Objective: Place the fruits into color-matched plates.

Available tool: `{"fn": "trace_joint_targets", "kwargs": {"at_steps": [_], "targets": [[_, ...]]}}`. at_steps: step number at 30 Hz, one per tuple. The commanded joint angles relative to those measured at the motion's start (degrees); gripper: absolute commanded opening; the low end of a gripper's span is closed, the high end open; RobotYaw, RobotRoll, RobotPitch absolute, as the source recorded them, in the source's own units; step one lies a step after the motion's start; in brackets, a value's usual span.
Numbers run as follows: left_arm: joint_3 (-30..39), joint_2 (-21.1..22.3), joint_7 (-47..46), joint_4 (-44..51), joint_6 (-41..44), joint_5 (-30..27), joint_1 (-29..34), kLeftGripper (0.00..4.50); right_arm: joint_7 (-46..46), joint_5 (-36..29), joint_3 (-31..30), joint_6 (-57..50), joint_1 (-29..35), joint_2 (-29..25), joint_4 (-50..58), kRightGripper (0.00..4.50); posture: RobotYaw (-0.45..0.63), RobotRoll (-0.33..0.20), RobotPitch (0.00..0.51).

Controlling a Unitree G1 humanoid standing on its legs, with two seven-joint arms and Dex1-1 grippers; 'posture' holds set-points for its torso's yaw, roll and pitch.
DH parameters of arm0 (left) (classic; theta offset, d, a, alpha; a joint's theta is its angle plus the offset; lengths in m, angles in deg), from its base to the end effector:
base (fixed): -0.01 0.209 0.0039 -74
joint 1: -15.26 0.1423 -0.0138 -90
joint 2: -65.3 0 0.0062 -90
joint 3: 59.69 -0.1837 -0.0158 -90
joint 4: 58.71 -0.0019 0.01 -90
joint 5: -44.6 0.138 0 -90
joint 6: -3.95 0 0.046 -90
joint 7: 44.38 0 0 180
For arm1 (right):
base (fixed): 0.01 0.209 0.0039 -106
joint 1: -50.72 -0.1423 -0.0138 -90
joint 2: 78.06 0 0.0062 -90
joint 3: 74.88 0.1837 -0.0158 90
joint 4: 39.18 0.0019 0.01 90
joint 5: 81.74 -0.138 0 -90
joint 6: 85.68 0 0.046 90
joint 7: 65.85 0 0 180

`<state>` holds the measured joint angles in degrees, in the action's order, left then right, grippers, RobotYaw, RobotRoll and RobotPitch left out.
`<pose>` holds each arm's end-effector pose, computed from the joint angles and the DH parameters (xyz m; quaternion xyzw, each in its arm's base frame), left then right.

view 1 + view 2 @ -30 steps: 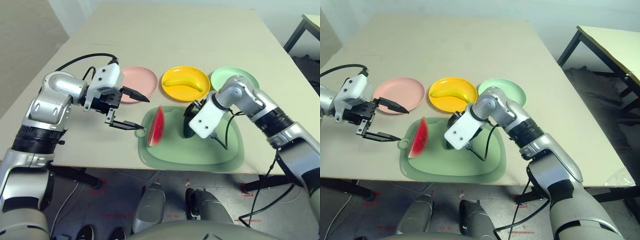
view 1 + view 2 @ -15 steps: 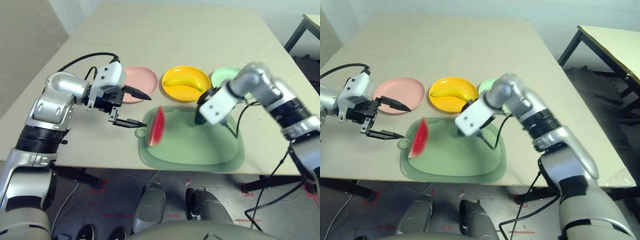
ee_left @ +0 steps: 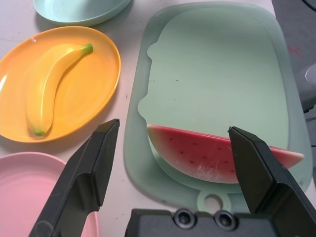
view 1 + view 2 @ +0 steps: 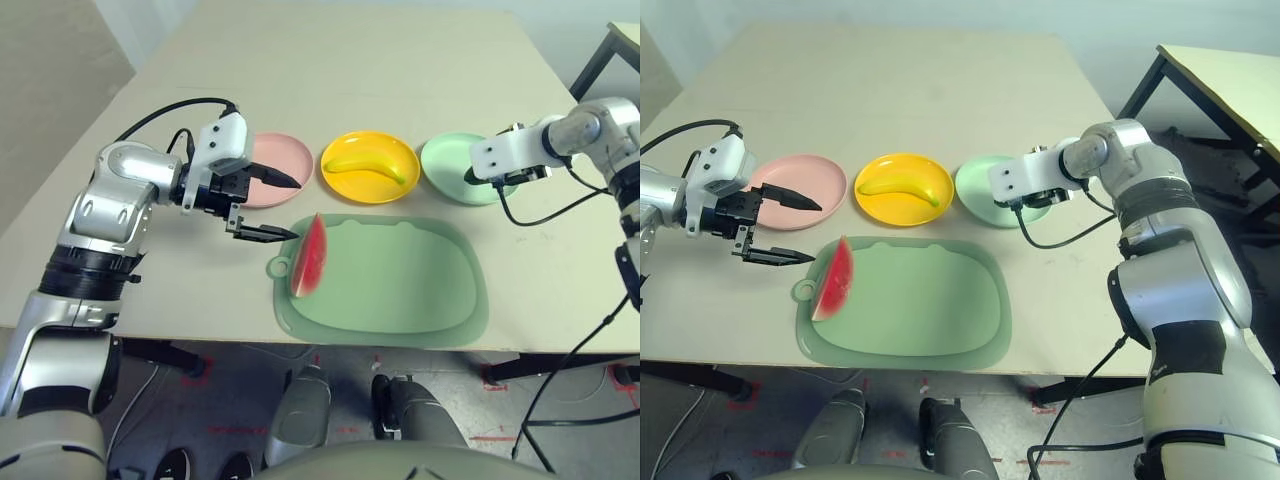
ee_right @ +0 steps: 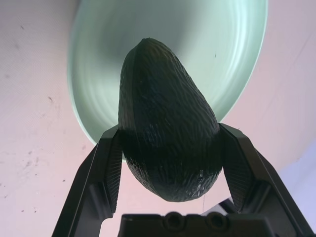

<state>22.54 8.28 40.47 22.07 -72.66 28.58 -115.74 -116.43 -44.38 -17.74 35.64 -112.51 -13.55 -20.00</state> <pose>0.2928 0.2531 0.2388 0.3041 0.0865 -0.6214 0.7168 0.3564 -0.2494 0.2379 -0.7004 0.1926 0.3727 0.5774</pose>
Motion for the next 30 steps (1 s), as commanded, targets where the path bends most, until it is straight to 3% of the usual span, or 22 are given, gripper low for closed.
{"fn": "trace_joint_targets", "kwargs": {"at_steps": [1, 7, 11, 20, 23, 26, 30], "targets": [[-0.1, 0.4, 0.5, 0.0, -0.3, 0.6, -0.4, 4.5, 3.5, 1.6, -0.5, -0.3, 0.7, 0.8, -2.0, 3.16, 0.23, 0.0, 0.123], [0.4, 0.9, 0.5, 0.5, -0.1, 0.6, 0.0, 4.5, 6.5, 2.5, -0.3, -0.8, 0.8, 1.7, -3.2, 3.16, 0.23, 0.0, 0.123], [0.4, 1.1, 0.4, 0.4, -0.3, 0.6, -0.1, 4.5, 6.5, 2.4, -0.1, -0.5, 1.0, 2.0, -3.4, 4.45, 0.24, 0.0, 0.12], [-0.2, 0.5, 1.1, -0.7, -1.6, 1.1, -1.4, 4.5, 4.0, 0.7, 1.2, 0.5, 0.5, 1.2, -2.5, 4.45, 0.23, 0.0, 0.124], [-0.7, 0.6, 2.5, -1.8, -3.7, 1.6, -2.5, 4.5, -2.3, -3.8, 4.2, 0.6, 0.4, 1.0, -0.5, 4.45, 0.23, 0.0, 0.128], [-1.7, 0.8, 5.1, -4.8, -8.0, 3.2, -5.0, 4.5, -14.5, -13.0, 9.8, -2.8, 2.8, 0.5, 6.3, 4.45, 0.23, 0.0, 0.134], [-5.8, 1.5, 7.6, -10.0, -15.4, 3.4, -10.2, 4.5, -30.6, -30.7, 18.0, -26.1, 16.2, -1.8, 35.4, 4.45, 0.21, 0.0, 0.141]]}}
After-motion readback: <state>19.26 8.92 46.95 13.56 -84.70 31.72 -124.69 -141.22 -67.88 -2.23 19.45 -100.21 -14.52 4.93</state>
